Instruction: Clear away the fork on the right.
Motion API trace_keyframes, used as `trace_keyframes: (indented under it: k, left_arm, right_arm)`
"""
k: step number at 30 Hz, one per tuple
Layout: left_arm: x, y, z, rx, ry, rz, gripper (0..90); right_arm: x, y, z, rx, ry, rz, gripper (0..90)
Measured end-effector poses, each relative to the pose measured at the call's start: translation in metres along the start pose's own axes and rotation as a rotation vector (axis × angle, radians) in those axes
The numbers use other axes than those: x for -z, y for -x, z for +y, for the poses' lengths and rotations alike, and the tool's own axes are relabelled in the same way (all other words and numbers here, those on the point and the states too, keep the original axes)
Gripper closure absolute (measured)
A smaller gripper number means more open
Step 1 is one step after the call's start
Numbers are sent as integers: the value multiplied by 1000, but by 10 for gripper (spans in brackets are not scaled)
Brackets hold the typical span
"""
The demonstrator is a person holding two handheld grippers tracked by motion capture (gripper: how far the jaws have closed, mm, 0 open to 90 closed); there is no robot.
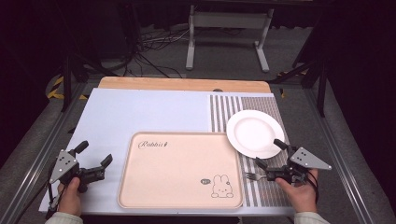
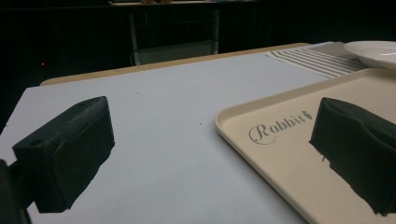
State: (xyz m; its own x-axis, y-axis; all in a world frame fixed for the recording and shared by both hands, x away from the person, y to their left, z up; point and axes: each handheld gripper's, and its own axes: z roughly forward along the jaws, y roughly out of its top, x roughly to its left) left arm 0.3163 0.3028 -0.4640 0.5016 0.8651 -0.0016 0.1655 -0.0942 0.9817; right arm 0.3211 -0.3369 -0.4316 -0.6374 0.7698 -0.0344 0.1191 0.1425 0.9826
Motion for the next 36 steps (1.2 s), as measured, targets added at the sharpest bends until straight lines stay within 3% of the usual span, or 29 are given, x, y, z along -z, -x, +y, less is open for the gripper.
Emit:
trace_keyframes:
  k: [3, 13, 14, 17, 21, 27, 36]
  left_arm:
    - [0, 0, 0, 1, -3, -3, 3]
    - [0, -1, 1, 27, -22, -33, 3]
    - [0, -1, 1, 27, -22, -33, 3]
    - [0, -2, 2, 28, -23, -33, 3]
    - [0, -1, 2, 28, -24, -32, 3]
    - [0, -2, 2, 26, -24, -30, 3]
    - [1, -1, 2, 26, -25, -26, 3]
  right_arm:
    - [-2, 1, 5, -3, -20, 17, 8]
    - [-5, 2, 37, 68, -207, 118, 37]
    - [-5, 2, 37, 68, -207, 118, 37]
    - [-7, 2, 44, 93, -284, 143, 46]
    - [-9, 4, 48, 113, -340, 161, 54]
    - [-12, 5, 61, 190, -483, 200, 51]
    - [-17, 3, 69, 281, -652, 228, 72]
